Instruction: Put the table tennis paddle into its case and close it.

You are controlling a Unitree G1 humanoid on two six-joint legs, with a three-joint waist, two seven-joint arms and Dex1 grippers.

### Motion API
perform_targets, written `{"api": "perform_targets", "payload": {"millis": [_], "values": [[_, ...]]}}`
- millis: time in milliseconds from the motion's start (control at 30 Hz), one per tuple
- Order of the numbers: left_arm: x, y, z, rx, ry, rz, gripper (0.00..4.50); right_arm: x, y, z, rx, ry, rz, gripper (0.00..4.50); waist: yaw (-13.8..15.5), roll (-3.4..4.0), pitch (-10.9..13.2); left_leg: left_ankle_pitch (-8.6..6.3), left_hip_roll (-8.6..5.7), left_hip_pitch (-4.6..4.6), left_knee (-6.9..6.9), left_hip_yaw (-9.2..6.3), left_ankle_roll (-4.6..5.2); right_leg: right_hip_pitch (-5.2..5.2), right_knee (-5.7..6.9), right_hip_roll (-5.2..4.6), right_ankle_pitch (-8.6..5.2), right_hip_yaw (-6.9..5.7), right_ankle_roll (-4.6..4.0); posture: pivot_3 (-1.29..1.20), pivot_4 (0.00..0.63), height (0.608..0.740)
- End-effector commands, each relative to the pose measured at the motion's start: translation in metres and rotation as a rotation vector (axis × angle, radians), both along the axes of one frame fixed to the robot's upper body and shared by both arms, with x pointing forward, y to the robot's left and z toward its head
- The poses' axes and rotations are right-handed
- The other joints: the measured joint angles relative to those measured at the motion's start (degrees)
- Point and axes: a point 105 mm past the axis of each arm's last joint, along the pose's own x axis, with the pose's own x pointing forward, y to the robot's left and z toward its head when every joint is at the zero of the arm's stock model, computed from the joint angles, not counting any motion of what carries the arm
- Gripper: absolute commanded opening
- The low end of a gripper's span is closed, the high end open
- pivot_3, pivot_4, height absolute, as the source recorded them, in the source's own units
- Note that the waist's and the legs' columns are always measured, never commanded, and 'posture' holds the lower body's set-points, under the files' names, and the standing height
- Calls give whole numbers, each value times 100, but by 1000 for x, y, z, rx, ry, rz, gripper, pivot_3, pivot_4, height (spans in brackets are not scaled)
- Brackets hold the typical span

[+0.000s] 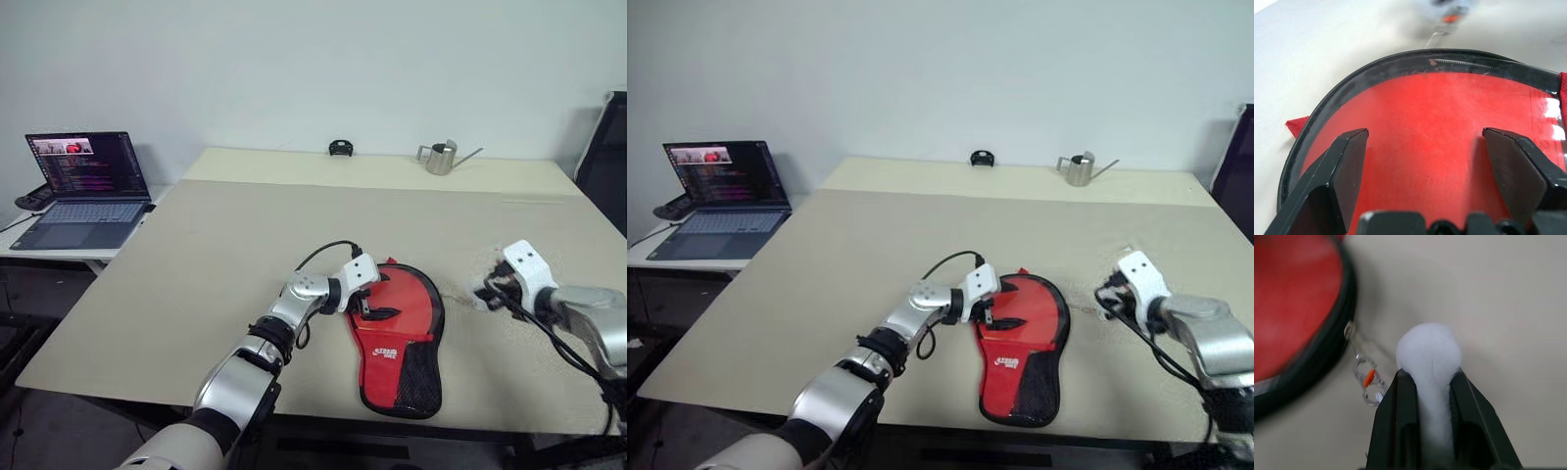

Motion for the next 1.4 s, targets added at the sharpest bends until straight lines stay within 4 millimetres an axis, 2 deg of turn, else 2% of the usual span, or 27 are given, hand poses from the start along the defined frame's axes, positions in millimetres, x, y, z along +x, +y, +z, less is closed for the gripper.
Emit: {"api": "perform_targets", "payload": {"millis": [33,167,400,567,700,900,1100,1400], "values": [[-34,33,-85,231,279,30,4082,-22,-6,14,-5,17,19,295,15,-11,-7,-1,0,0,-1,-1,2,2,-5,0,0,-2,1,0,150,740],[-35,31,-86,236,279,23,4082,-54,9,5,16,114,121,294,60,0,-20,-6,3,6,-5,-12,9,29,-37,0,0,-15,1,0,150,740],[-37,28,-88,245,277,5,4082,-114,50,-11,44,277,383,265,95,-3,-32,-40,0,30,-8,-28,41,92,-98,-9,-15,-42,26,0,150,740],[-38,29,-88,247,277,3,4082,-129,59,-18,27,311,452,251,84,-12,-41,-57,-1,31,-8,-43,48,118,-144,-10,-15,-54,26,0,150,740],[-37,29,-88,247,277,7,4082,-148,68,-31,5,373,543,250,75,-16,-41,-59,1,43,-9,-47,49,131,-146,-11,-16,-56,27,0,150,740],[-37,29,-88,244,276,13,4082,-174,90,-32,75,430,673,249,69,-26,-44,-61,1,100,-39,-45,48,176,-155,-12,-21,-53,36,0,150,740],[-37,26,-88,240,275,16,4082,-180,113,-40,131,421,724,241,70,-53,-61,-59,1,107,-68,-46,44,174,-162,-13,-26,-56,42,0,150,740],[-36,22,-87,233,268,21,4082,-194,133,-51,154,445,802,240,71,-64,-69,-59,0,109,-69,-48,41,171,-162,-18,-27,-60,45,0,150,740]]}}
